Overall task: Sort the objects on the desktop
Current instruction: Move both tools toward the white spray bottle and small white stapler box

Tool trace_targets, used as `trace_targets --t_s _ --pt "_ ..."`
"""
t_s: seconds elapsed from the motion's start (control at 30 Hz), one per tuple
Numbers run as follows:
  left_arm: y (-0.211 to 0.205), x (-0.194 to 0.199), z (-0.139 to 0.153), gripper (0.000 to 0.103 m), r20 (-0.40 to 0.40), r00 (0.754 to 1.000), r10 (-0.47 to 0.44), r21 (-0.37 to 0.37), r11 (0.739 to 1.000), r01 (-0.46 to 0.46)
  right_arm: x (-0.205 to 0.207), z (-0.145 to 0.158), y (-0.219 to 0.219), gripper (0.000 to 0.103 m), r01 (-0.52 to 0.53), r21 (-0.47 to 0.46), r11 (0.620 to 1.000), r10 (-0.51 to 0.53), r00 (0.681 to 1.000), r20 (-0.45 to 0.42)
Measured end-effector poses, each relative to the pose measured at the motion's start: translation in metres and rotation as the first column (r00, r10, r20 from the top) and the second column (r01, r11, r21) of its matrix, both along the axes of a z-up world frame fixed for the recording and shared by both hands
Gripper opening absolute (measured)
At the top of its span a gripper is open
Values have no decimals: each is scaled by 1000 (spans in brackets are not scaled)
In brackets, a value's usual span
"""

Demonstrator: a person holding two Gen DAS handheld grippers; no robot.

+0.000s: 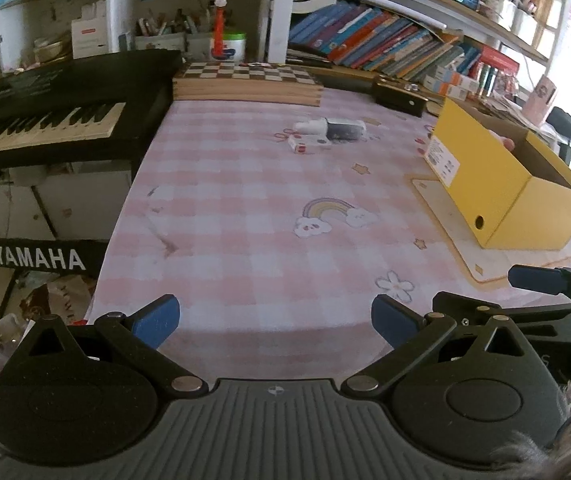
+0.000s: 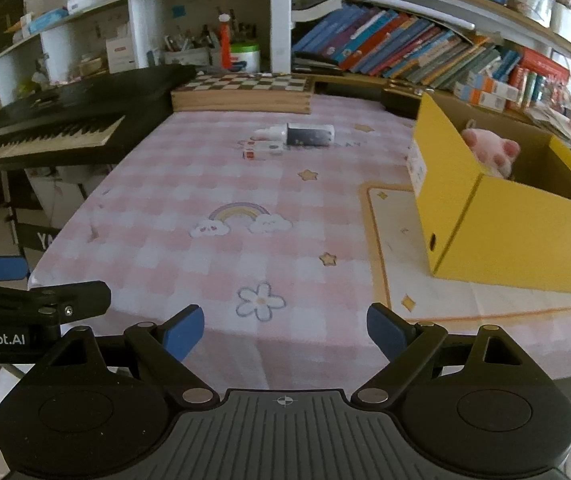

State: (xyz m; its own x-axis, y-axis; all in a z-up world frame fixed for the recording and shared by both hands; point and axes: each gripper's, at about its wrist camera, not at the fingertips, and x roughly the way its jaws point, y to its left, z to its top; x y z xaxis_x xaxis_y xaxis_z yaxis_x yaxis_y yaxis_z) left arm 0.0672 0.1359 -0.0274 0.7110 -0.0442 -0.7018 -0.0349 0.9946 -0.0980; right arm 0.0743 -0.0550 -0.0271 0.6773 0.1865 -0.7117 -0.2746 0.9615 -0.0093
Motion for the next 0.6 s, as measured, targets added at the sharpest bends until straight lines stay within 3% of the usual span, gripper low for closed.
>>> trace_targets --t_s 0.6 --pt "-8 90 -2 103 -7 1000 28 6 1000 -28 90 -2 -2 90 -37 1 999 37 999 -3"
